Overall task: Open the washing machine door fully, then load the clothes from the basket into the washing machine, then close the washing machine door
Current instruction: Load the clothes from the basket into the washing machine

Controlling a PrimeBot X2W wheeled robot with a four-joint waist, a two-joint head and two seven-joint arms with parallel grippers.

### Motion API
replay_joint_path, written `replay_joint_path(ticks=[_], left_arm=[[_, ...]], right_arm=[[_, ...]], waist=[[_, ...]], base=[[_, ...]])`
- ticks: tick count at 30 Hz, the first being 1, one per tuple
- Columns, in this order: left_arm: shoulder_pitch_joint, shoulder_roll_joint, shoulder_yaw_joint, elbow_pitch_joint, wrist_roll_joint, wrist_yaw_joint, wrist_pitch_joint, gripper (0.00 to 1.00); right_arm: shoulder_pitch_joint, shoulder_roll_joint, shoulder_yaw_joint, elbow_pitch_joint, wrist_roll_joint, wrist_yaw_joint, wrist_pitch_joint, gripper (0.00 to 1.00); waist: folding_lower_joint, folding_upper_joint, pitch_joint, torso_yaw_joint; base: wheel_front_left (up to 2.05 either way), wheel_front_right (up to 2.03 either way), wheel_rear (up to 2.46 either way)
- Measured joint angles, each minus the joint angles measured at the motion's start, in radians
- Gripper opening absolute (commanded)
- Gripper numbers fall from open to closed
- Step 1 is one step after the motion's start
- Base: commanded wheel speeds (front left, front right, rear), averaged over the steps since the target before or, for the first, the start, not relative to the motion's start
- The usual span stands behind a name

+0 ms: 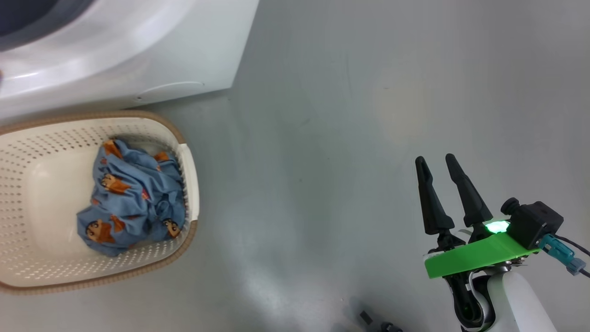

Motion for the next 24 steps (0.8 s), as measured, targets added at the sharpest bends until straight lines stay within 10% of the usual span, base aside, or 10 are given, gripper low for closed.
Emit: replay_joint_path(ticks=[6,7,8,24], left_arm=[[-0.014,0.004,0.089,-0.099,0.067,0.000,0.000,0.11],[-0.010,0.001,0.087,-0.085,0.066,0.000,0.000,0.72],[0.002,0.000,0.077,-0.075,0.070,0.000,0.000,1.00],[0.072,-0.036,0.074,0.026,0.064,0.000,0.000,1.00]], right_arm=[[0.000,0.001,0.004,-0.006,0.019,0.000,0.000,1.00],[0.000,0.001,0.005,-0.006,0.019,0.000,0.000,1.00],[0.000,0.001,0.006,-0.006,0.020,0.000,0.000,1.00],[-0.002,0.001,0.024,-0.005,0.027,0.000,0.000,1.00]], waist=[[0.0000,0.0000,0.019,-0.016],[0.0000,0.0000,0.019,-0.017],[0.0000,0.0000,0.019,-0.016],[0.0000,0.0000,0.011,0.003]], base=[[0.00,0.00,0.00],[0.00,0.00,0.00],[0.00,0.00,0.00],[0.00,0.00,0.00]])
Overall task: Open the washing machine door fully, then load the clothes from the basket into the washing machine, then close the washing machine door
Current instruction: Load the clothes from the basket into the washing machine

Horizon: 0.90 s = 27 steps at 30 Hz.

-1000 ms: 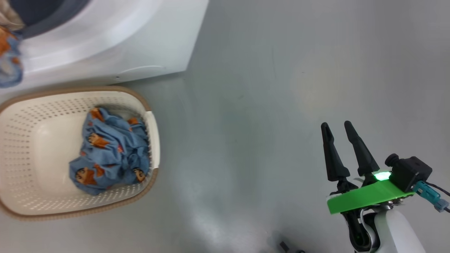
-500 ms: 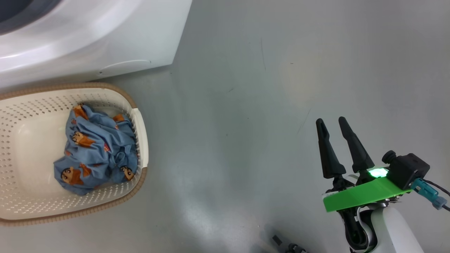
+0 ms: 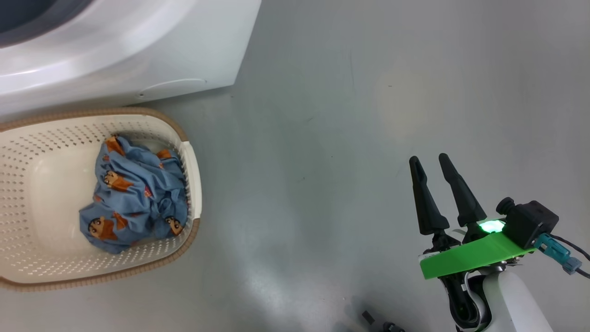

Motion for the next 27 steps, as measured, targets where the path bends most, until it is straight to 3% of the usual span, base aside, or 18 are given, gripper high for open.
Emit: replay_joint_path(ticks=[15,27], left_arm=[[0.270,-0.125,0.118,-0.116,0.054,0.000,0.000,1.00],[0.560,-0.209,0.183,-0.239,0.119,0.000,0.000,1.00]], right_arm=[[0.000,0.000,-0.037,0.001,-0.036,0.000,0.000,1.00],[0.030,-0.016,-0.070,0.029,-0.072,0.000,0.000,1.00]], waist=[[0.0000,0.0000,-0.048,0.056],[0.0000,0.0000,-0.165,0.119]], base=[[0.00,0.00,0.00],[0.00,0.00,0.00]])
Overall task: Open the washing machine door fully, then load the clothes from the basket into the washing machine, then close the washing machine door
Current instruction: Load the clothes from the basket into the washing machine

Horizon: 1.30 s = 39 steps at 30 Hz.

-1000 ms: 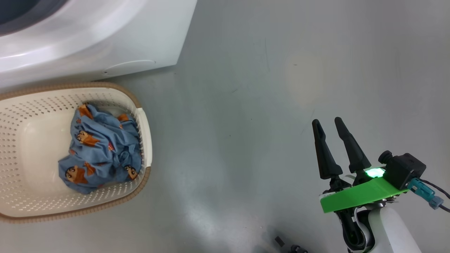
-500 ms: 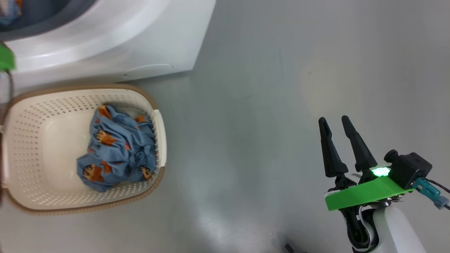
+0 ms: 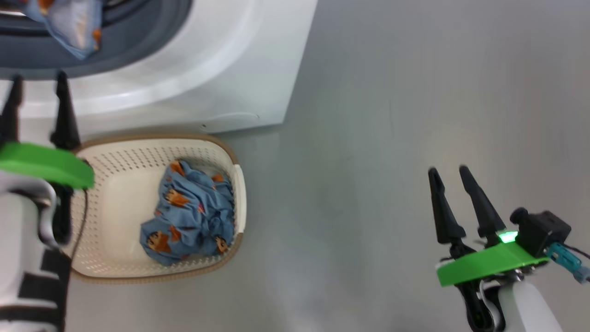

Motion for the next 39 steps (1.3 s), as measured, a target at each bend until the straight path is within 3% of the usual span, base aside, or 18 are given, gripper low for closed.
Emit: replay_joint_path(ticks=[10,28,39], left_arm=[[0.196,-0.058,0.025,-0.081,0.031,0.000,0.000,1.00],[0.536,-0.081,0.077,-0.226,0.054,0.000,0.000,1.00],[0.713,-0.099,0.135,-0.362,0.069,0.000,0.001,1.00]], right_arm=[[0.071,-0.054,-0.023,0.028,0.001,0.000,0.000,1.00],[0.202,-0.109,-0.047,0.034,0.027,0.000,0.000,1.00],[0.268,-0.116,-0.063,0.031,0.036,0.000,0.000,1.00]], waist=[[0.0000,0.0000,-0.114,0.053],[-0.0001,0.0000,-0.284,0.126],[-0.0001,0.0000,-0.332,0.137]], base=[[0.00,0.00,0.00],[0.00,0.00,0.00],[0.00,0.00,0.00]])
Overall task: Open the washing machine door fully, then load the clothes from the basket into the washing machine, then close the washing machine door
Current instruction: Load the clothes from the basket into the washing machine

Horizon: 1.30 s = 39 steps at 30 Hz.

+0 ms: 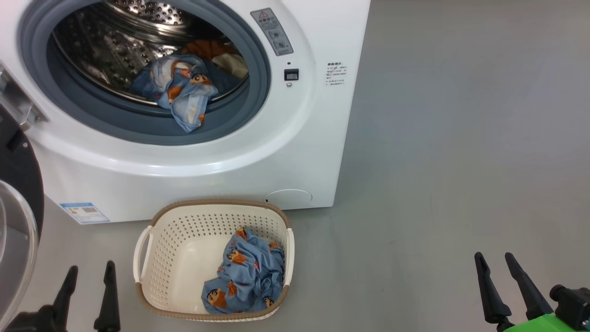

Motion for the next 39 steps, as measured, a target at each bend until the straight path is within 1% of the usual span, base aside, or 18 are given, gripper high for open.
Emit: replay_joint_path(ticks=[5,12,18,23,26,33,39], left_arm=[[0.042,-0.020,0.017,-0.040,0.017,0.000,0.000,1.00],[0.057,-0.025,0.026,-0.059,0.022,0.000,0.000,1.00],[0.056,-0.025,0.021,-0.066,0.020,0.000,0.000,1.00],[0.038,-0.027,0.007,-0.048,-0.010,0.000,0.000,1.00],[0.002,-0.026,-0.024,-0.018,-0.020,0.000,0.000,1.00],[-0.108,-0.016,-0.133,0.093,-0.039,0.000,0.000,1.00],[-0.226,0.007,-0.220,0.207,-0.055,0.000,0.000,1.00]], right_arm=[[0.008,-0.009,-0.010,-0.002,0.001,0.000,0.000,1.00],[0.015,-0.008,-0.015,-0.004,0.001,0.000,0.000,1.00],[0.014,-0.001,-0.016,-0.012,0.001,0.000,0.000,1.00],[-0.008,0.011,-0.015,-0.014,-0.002,0.000,0.000,1.00],[-0.046,0.019,-0.015,-0.023,-0.006,0.000,0.000,1.00],[-0.100,0.050,-0.007,-0.027,-0.015,0.000,0.000,1.00],[-0.168,0.068,0.007,-0.031,-0.022,0.000,0.000,1.00]], waist=[[0.0000,0.0000,-0.007,-0.001],[0.0000,0.0000,-0.009,-0.002],[0.0000,0.0000,0.014,0.000],[0.0000,0.0000,0.047,0.000],[0.0000,0.0000,0.076,-0.002],[0.0000,0.0000,0.160,-0.010],[0.0000,0.0000,0.243,-0.025]], base=[[0.00,0.00,0.00],[0.00,0.00,0.00],[0.00,0.00,0.00],[0.00,0.00,0.00],[0.00,0.00,0.00],[0.00,0.00,0.00],[0.00,0.00,0.00]])
